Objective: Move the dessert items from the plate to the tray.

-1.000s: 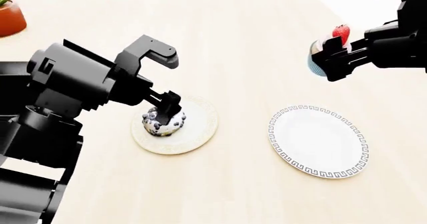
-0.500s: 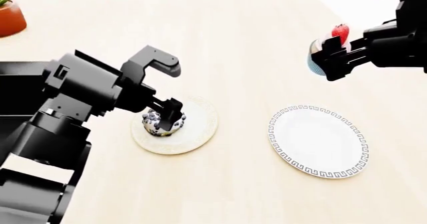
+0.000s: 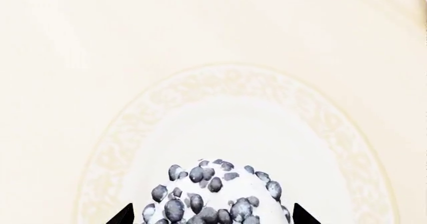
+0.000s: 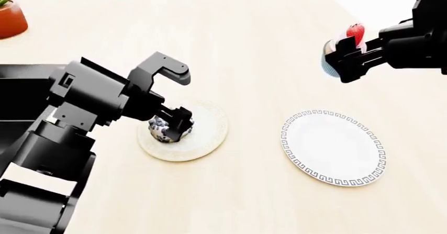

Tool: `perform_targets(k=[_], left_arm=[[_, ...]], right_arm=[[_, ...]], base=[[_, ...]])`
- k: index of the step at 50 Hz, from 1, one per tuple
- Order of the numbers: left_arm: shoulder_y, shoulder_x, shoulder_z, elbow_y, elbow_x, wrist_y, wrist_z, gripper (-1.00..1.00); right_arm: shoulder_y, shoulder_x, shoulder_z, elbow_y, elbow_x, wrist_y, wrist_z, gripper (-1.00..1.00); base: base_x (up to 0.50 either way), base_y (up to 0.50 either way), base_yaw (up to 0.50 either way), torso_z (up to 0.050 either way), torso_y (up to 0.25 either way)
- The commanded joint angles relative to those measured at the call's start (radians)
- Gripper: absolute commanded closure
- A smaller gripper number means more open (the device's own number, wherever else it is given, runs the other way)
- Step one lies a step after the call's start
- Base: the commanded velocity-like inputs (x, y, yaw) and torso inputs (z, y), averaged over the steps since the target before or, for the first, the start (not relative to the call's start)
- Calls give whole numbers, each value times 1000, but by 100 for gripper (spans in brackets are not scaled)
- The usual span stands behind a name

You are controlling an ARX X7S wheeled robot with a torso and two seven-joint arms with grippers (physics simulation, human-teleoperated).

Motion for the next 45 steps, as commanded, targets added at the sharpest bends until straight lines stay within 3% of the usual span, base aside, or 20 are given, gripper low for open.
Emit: perform_targets(k=[1, 6, 7, 17, 26, 33, 45], left_arm=[[15, -14, 15, 34, -5, -1, 12, -100], [25, -19, 14, 51, -7, 15, 9, -100], [27, -19, 9, 55, -6, 20, 4, 100], [30, -19, -22, 51, -1, 53, -32, 100], [-131, -7, -222, 71, -21, -27, -113, 100], [-172, 9, -367, 145, -17, -96, -207, 100], [-180, 35, -426, 134, -9, -101, -262, 100]], right_arm=[[7, -1, -3, 2, -15, -3, -7, 100], [5, -1, -3, 8, -18, -9, -6, 100], [5, -1, -3, 10, -18, -10, -4, 100], [6, -5, -1, 18, -19, -16, 8, 100], [1, 7, 32, 1, 0, -36, 50, 100], [-68, 32, 112, -68, 35, -120, 205, 100], [-105, 38, 156, -91, 63, -167, 269, 100]], base=[[0, 0, 0, 0, 0], [0, 0, 0, 0, 0], [0, 0, 0, 0, 0], [0, 0, 0, 0, 0], [0, 0, 0, 0, 0], [0, 0, 0, 0, 0], [0, 0, 0, 0, 0]])
